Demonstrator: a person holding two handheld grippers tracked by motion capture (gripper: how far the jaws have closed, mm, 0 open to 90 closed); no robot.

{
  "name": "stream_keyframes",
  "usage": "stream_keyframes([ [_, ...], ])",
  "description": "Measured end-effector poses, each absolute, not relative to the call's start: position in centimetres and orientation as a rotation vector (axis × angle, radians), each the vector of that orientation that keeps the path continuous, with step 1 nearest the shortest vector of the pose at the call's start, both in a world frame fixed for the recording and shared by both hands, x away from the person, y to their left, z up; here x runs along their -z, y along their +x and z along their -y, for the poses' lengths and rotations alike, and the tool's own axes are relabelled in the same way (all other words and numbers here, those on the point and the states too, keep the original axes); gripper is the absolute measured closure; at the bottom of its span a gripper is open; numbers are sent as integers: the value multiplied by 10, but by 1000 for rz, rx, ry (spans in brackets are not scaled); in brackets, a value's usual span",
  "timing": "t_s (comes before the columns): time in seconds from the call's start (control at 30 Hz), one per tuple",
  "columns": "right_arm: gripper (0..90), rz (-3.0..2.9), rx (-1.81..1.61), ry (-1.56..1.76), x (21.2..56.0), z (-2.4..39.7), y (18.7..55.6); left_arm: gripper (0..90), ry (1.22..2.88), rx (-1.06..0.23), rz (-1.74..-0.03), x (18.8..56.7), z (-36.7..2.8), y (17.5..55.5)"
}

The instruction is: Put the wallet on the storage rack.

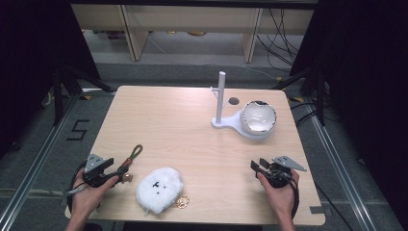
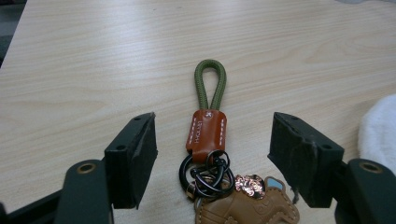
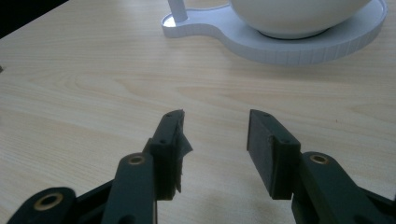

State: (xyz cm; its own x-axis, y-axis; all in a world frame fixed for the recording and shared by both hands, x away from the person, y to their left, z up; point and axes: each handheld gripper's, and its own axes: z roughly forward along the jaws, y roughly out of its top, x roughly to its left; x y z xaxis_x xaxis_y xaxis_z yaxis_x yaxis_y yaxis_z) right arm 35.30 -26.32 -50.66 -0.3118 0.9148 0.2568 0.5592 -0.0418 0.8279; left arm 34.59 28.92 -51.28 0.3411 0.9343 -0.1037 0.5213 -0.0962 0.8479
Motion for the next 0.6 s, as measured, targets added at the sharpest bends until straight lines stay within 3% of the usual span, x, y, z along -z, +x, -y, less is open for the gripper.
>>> stream_keyframes([
  [0.53,562,-1851,-1279,1514,503,272,349,382,1855,-550,-1314,481,-290,357],
  [0.6,559,-1853,-1278,1577,502,269,346,385,1956,-540,-1292,477,-292,363],
])
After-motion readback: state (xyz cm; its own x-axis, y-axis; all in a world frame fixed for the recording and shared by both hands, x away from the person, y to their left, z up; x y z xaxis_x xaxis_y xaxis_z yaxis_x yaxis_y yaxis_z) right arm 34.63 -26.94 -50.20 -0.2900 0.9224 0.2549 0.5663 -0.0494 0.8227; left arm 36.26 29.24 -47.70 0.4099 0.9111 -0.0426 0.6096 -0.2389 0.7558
